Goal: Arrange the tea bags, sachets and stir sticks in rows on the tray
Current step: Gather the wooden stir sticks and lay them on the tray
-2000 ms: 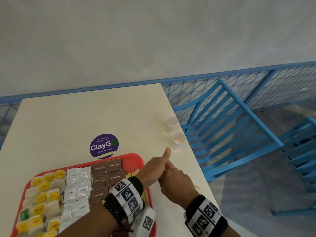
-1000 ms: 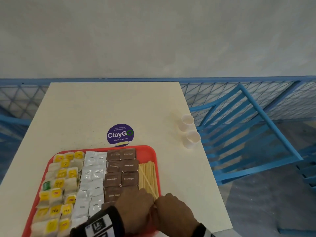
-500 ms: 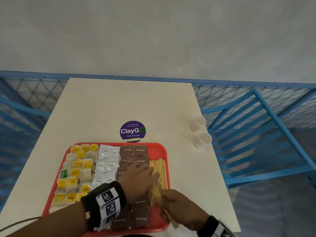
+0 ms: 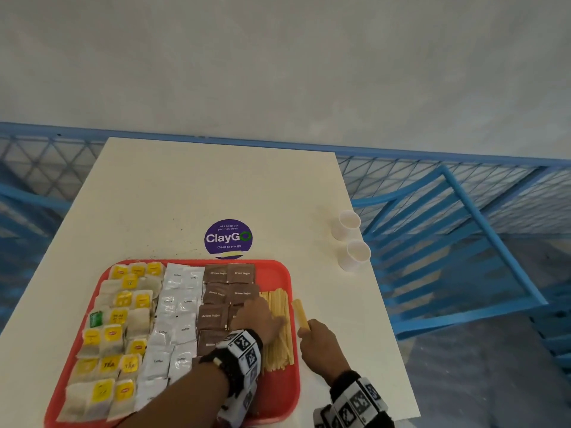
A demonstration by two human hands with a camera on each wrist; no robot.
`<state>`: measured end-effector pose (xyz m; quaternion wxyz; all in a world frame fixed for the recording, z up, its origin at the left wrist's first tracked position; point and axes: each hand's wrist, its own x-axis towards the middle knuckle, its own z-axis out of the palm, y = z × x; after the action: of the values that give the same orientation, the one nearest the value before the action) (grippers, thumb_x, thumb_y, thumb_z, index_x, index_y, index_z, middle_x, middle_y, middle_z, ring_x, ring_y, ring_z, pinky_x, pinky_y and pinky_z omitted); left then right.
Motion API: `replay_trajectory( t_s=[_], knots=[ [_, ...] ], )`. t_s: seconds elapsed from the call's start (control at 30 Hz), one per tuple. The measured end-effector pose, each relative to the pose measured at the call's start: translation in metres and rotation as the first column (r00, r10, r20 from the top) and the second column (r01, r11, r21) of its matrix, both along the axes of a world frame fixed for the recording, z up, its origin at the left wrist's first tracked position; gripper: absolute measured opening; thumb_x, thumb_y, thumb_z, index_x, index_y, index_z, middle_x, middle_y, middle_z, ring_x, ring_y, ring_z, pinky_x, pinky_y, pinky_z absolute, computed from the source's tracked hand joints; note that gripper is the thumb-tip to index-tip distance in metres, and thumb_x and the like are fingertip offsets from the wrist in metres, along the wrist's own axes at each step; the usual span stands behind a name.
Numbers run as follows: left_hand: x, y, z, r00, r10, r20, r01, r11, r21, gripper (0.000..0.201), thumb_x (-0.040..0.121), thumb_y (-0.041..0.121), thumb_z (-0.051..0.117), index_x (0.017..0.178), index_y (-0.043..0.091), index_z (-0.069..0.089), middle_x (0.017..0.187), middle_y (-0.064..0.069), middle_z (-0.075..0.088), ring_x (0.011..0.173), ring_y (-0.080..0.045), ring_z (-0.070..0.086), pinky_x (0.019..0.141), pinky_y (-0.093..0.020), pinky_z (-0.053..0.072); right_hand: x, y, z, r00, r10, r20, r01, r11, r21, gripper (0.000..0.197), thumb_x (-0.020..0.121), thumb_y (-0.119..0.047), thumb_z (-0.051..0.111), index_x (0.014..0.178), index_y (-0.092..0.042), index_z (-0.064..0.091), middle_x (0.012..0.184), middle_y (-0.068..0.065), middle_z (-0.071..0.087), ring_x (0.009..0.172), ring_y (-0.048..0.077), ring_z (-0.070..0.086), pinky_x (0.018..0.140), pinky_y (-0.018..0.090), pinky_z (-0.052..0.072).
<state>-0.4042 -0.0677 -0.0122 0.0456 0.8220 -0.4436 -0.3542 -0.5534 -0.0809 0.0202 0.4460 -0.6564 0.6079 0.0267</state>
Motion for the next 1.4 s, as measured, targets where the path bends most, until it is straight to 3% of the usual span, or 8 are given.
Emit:
replay_trajectory(
  t_s=[0.17,0.43,0.63,0.77,0.87,1.0,1.17,1.4],
  knots=[
    [0.000,-0.004,-0.011,1.000,-0.007,0.001,0.007,1.000,0.017,0.039,0.085,0.042,0.066,0.099,0.005,0.068,0.112,-0.014,0.069,0.096,-0.031,0.069,0.080,-0.037,0.058,0.006,0.004,-0.004,1.000,-0.022,-0.003,0.022,1.000,-0.012,0.021,0.099,-0.017,0.038,0.097,-0.006,0.056,0.107,0.011,0.063,0.100,0.027,0.058,0.085,0.034,0.045],
    [0.002,-0.004,-0.011,0.996,0.036,-0.085,-0.036,0.999,0.005,0.022,0.082,0.025,0.068,0.068,0.012,0.057,0.080,-0.012,0.068,0.070,-0.025,0.068,0.052,-0.026,0.046,0.017,0.001,0.004,1.000,-0.016,0.024,0.017,1.000,-0.010,0.019,0.100,-0.018,0.040,0.083,-0.015,0.048,0.092,0.006,0.055,0.086,0.022,0.051,0.070,0.025,0.041],
    [0.008,-0.002,-0.010,0.984,0.107,-0.145,-0.112,0.993,-0.027,0.025,0.081,0.026,0.073,0.086,0.002,0.069,0.085,-0.017,0.070,0.077,-0.029,0.070,0.056,-0.026,0.049,0.039,0.000,0.001,1.000,0.015,-0.003,-0.015,1.000,-0.021,0.037,0.101,-0.015,0.040,0.065,-0.019,0.031,0.113,0.018,0.060,0.108,0.030,0.056,0.092,0.032,0.042],
    [0.013,0.002,-0.013,0.987,0.079,-0.139,-0.086,0.995,-0.044,0.028,0.083,0.022,0.071,0.062,0.014,0.055,0.073,-0.014,0.066,0.070,-0.027,0.069,0.050,-0.021,0.042,0.047,-0.001,0.004,0.999,0.025,-0.028,-0.026,0.998,-0.049,0.037,0.098,-0.013,0.045,0.064,-0.019,0.032,0.110,0.018,0.062,0.114,0.031,0.056,0.098,0.035,0.042],
    [0.017,0.005,-0.010,0.990,0.076,-0.115,-0.086,0.993,-0.077,0.026,0.082,0.022,0.070,0.061,0.016,0.057,0.064,-0.003,0.059,0.060,-0.020,0.060,0.052,-0.022,0.042,0.051,-0.004,0.000,0.998,-0.035,-0.050,0.032,0.998,-0.059,0.025,0.097,-0.013,0.047,0.073,-0.015,0.042,0.096,0.008,0.058,0.113,0.028,0.056,0.094,0.031,0.043],
    [0.017,0.009,-0.006,0.991,0.059,-0.122,-0.071,0.992,-0.102,0.029,0.086,0.013,0.061,0.057,0.017,0.056,0.056,0.003,0.052,0.054,-0.017,0.056,0.051,-0.023,0.045,0.057,-0.003,-0.009,0.995,-0.068,-0.075,0.062,0.995,-0.076,0.019,0.095,-0.022,0.051,0.103,-0.006,0.056,0.114,0.012,0.060,0.106,0.024,0.060,0.081,0.027,0.047],
    [0.014,0.013,0.000,0.988,0.072,-0.139,-0.089,0.989,-0.121,0.032,0.089,0.009,0.056,0.058,0.014,0.059,0.058,0.002,0.056,0.052,-0.013,0.054,0.048,-0.019,0.040,0.043,-0.007,-0.016,0.986,-0.004,-0.168,-0.017,0.992,-0.123,0.008,0.090,-0.015,0.048,0.084,-0.011,0.050,0.082,0.001,0.052,0.066,0.008,0.046,0.051,0.015,0.035],
    [0.014,0.013,-0.004,0.986,0.047,-0.163,-0.062,0.994,-0.090,0.012,0.085,0.015,0.065,0.077,0.013,0.074,0.084,-0.004,0.073,0.076,-0.016,0.070,0.068,-0.028,0.059,0.038,0.001,-0.017,0.984,0.104,-0.147,-0.130,0.974,-0.183,0.023,0.095,-0.016,0.050,0.116,-0.013,0.056,0.119,0.005,0.056,0.108,0.022,0.057,0.090,0.030,0.049]
  ],
)
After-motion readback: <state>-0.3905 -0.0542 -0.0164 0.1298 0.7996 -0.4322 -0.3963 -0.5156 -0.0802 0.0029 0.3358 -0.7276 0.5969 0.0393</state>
